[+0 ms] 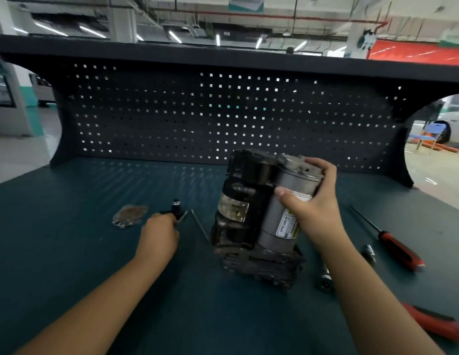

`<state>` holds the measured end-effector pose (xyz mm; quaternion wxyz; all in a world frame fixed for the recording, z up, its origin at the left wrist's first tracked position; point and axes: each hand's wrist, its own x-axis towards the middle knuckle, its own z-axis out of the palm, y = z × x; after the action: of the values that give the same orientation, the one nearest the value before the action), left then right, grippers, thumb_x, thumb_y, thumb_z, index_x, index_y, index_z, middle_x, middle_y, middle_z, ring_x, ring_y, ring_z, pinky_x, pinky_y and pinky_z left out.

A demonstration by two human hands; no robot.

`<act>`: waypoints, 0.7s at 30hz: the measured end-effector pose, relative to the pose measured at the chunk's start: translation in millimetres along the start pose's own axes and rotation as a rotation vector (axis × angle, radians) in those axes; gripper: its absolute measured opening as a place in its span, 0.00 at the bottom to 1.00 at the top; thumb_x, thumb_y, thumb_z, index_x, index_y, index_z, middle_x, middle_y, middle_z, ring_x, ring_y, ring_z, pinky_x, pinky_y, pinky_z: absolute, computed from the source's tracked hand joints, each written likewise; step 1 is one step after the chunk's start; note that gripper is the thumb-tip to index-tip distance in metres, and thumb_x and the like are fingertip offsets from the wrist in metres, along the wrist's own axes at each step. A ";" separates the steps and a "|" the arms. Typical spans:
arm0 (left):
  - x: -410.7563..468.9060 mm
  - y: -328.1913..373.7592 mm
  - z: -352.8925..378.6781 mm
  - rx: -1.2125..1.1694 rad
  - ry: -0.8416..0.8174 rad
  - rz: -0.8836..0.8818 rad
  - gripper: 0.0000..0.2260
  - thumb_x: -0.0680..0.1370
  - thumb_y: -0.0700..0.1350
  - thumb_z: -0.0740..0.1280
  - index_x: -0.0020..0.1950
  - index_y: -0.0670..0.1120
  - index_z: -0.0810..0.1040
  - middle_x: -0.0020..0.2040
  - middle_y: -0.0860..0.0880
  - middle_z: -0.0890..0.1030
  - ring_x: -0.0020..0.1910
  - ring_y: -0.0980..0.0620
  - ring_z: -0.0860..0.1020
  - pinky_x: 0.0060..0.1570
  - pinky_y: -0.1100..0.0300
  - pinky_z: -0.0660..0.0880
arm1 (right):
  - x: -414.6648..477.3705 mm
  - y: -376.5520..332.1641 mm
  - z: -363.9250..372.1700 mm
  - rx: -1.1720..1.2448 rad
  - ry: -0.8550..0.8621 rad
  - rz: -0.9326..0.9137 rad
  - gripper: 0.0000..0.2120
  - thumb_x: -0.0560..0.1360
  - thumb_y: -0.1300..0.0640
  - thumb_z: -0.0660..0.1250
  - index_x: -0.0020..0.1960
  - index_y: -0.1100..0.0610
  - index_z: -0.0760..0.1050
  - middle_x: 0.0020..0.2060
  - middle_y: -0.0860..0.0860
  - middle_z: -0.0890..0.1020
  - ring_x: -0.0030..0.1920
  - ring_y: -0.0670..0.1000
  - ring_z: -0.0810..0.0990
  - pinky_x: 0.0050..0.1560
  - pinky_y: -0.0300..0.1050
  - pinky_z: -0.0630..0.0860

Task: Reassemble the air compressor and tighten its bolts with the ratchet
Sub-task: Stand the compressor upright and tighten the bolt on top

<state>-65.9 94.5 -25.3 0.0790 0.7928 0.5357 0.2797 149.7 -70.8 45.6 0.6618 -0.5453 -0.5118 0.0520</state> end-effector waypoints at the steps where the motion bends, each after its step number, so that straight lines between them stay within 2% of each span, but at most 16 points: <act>1: 0.2 0.6 -5.5 -0.016 0.012 0.015 0.11 0.75 0.34 0.64 0.55 0.40 0.81 0.53 0.39 0.80 0.51 0.43 0.78 0.50 0.56 0.72 | -0.5 -0.3 0.2 0.007 0.004 0.006 0.30 0.66 0.50 0.77 0.58 0.36 0.63 0.53 0.39 0.77 0.49 0.41 0.80 0.47 0.38 0.78; 6: 4.8 9.7 -42.4 -0.122 0.226 0.057 0.09 0.75 0.34 0.66 0.52 0.39 0.83 0.50 0.41 0.83 0.49 0.42 0.80 0.51 0.54 0.74 | -6.9 -5.8 1.7 0.013 0.000 0.013 0.30 0.62 0.46 0.75 0.57 0.34 0.62 0.49 0.33 0.77 0.48 0.39 0.80 0.45 0.31 0.76; 10: 2.4 29.5 -77.2 -0.142 0.450 0.332 0.06 0.72 0.31 0.70 0.48 0.37 0.83 0.43 0.39 0.83 0.42 0.42 0.81 0.45 0.59 0.72 | -13.0 -9.2 2.6 0.012 -0.020 0.007 0.31 0.62 0.45 0.75 0.58 0.33 0.62 0.51 0.31 0.75 0.51 0.37 0.78 0.47 0.29 0.74; 15: -2.6 68.4 -136.5 -0.372 0.645 0.430 0.09 0.75 0.38 0.69 0.55 0.41 0.81 0.46 0.47 0.82 0.42 0.52 0.80 0.47 0.63 0.75 | -14.1 -9.5 2.1 0.043 -0.042 0.005 0.33 0.63 0.48 0.76 0.60 0.36 0.62 0.51 0.29 0.75 0.50 0.36 0.78 0.45 0.26 0.72; 18: -7.4 98.4 -179.3 -0.576 0.738 0.521 0.10 0.76 0.43 0.67 0.57 0.48 0.78 0.47 0.52 0.81 0.42 0.60 0.79 0.47 0.68 0.76 | -11.8 -8.0 0.4 0.045 -0.042 0.010 0.33 0.64 0.50 0.77 0.60 0.35 0.62 0.52 0.33 0.76 0.50 0.37 0.79 0.45 0.26 0.73; 21: -15.7 133.4 -209.3 -0.664 0.799 0.660 0.09 0.78 0.46 0.65 0.57 0.49 0.75 0.49 0.54 0.79 0.46 0.62 0.79 0.49 0.66 0.76 | -9.3 -7.5 -0.1 0.045 -0.046 0.014 0.32 0.66 0.53 0.77 0.59 0.35 0.62 0.54 0.38 0.76 0.49 0.39 0.79 0.46 0.28 0.74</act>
<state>-73.3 -11.2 199.7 0.0239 0.6837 0.1344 0.7169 141.7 -79.8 45.7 0.6618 -0.5322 -0.5218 0.0806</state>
